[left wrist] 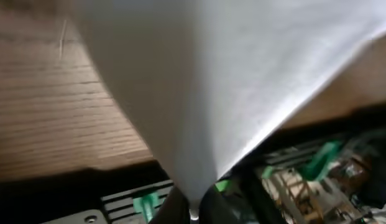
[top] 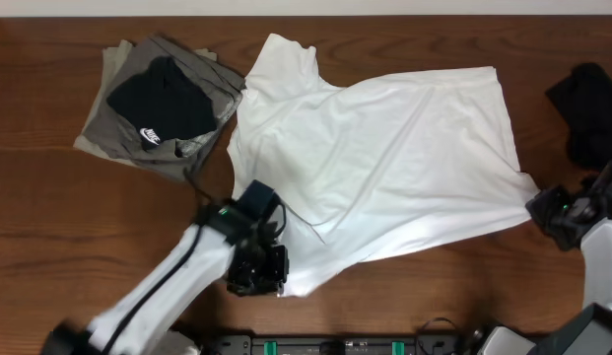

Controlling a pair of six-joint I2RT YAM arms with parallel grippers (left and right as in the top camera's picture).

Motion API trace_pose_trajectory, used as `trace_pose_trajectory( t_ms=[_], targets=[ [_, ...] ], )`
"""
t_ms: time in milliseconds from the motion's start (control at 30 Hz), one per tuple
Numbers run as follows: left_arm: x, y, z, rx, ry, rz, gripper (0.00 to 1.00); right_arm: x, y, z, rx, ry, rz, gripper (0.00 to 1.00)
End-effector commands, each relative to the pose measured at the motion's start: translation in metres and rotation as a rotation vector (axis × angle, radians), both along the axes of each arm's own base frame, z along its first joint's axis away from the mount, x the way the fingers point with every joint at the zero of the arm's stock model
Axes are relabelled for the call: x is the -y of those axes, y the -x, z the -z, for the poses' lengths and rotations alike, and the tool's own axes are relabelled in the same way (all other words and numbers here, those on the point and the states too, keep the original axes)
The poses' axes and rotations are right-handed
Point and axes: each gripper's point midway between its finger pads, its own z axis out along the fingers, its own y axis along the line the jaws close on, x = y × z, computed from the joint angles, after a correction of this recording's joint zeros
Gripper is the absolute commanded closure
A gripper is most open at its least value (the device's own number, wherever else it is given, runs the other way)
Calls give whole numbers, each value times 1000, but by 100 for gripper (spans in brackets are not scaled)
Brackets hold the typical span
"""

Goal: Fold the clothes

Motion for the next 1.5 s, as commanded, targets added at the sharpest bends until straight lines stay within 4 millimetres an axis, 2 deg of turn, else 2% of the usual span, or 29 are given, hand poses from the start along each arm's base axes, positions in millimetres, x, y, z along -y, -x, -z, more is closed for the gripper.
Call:
trace_pose_trajectory(
  t_ms=[0, 133, 233, 400, 567, 733, 867, 1033, 1300, 1467],
  targets=[
    [4, -15, -28, 154, 56, -6, 94, 5, -12, -26, 66, 18, -7, 99],
    [7, -36, -57, 354, 115, -18, 94, -2, -22, -36, 116, -18, -32, 99],
    [11, -47, -69, 438, 153, -25, 94, -6, -29, -40, 157, -42, -52, 99],
    [11, -62, -67, 497, 132, -21, 94, -13, -44, -52, 247, -86, -75, 99],
    [6, -98, -72, 666, 65, -34, 94, -5, -60, -64, 328, -82, -31, 99],
    [-2, -133, -86, 839, -14, -49, 94, -8, -80, -76, 401, -52, -57, 98],
    [-12, -147, -79, 888, -110, -15, 94, -11, -96, -74, 425, -37, -70, 98],
    [-18, -165, -65, 910, -202, 7, 94, -15, -117, -61, 435, -53, -61, 98],
    [-30, -200, -47, 944, -293, -20, 94, -22, -162, -45, 530, -42, -131, 98],
    [-42, -220, -35, 937, -320, -68, 94, -33, -174, -28, 524, -55, -162, 97]
  ],
)
